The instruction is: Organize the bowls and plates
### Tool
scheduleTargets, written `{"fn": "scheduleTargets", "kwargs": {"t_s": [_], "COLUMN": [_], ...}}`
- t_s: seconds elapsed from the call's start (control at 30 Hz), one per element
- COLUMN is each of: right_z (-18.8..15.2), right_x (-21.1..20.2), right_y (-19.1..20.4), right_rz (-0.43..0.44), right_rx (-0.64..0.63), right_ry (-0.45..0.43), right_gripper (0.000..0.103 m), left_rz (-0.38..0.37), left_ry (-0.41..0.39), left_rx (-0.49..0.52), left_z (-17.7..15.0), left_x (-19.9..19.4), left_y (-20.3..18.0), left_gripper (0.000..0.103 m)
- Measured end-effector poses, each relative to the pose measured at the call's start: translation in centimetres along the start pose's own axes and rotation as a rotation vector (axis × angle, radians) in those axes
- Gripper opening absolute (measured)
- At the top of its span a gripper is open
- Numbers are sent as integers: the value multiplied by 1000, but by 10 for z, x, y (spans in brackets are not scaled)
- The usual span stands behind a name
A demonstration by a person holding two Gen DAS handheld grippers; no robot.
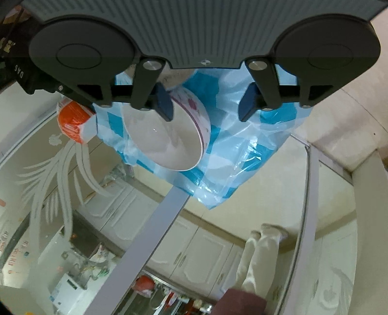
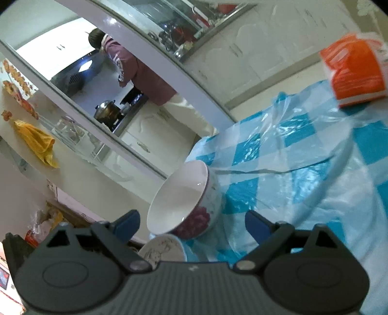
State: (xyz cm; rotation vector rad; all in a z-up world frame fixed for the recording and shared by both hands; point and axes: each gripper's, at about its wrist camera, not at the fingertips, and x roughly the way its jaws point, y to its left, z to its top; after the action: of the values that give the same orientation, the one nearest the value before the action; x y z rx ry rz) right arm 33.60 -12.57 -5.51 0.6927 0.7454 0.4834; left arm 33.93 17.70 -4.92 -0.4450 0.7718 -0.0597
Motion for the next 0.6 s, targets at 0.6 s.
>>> {"fn": "scheduleTargets", "kwargs": {"t_s": [0.6], "right_z": [14], "right_x": [65], "right_y": [0], "right_rz": [36], "right_rx": [69], "right_ry": [129], "right_gripper": [85], "left_rz": [-11], "left_ry": [102], "left_rx": [20], "left_z": [19], "left_x": [43], "left_y": [-7], "left_gripper": [32]}}
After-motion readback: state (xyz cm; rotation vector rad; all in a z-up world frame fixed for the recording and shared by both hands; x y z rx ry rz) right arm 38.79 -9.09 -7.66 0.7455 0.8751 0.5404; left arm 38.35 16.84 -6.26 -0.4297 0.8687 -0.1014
